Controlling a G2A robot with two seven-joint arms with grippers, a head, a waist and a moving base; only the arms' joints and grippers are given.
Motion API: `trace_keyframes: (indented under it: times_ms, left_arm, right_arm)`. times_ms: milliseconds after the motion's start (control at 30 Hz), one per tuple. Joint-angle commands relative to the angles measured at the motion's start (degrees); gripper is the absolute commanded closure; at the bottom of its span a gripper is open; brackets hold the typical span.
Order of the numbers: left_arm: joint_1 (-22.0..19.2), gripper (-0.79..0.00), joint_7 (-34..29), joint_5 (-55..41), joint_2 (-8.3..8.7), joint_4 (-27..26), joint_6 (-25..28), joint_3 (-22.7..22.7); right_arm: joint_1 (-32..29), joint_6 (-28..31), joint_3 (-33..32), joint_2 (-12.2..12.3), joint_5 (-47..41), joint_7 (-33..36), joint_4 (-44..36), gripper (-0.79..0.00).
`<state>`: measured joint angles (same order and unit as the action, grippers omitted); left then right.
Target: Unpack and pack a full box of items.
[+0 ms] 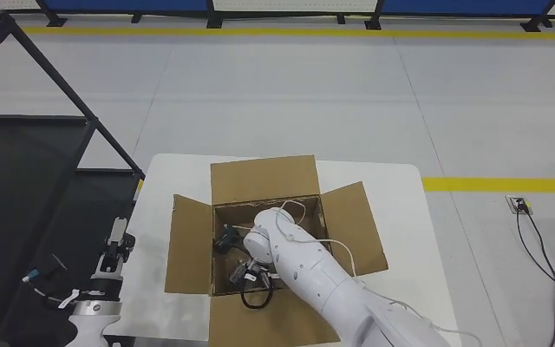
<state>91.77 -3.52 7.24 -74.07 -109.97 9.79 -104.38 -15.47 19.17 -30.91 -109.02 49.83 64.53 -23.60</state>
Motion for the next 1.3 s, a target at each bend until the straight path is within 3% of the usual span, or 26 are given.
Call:
trace_keyframes:
  times_ms: [0,300,800,1267]
  left_arm:
    - [0.03,-0.785,-0.11,0.08,0.01,-0.04,-0.07,-0.07]
    - [0.17,-0.785,-0.04,0.25,0.0,-0.42,-0.37,-0.12]
    - [0.14,-0.785,0.43,0.46,-0.07,-0.35,-0.37,0.19]
    - [0.09,-0.785,0.54,0.61,-0.1,-0.32,-0.27,0.21]
  right_arm:
    - [-0.08,0.53,0.0,-0.02,0.18,-0.14,-0.12,-0.339]
    - [0.14,-0.52,-0.29,-0.19,0.65,2.2,0.15,-0.379]
    - [0.93,-6.26,-3.15,0.21,-2.56,10.83,-0.69,-0.372]
    - [0.82,-6.74,-4.7,0.45,-4.27,12.42,1.1,-0.391]
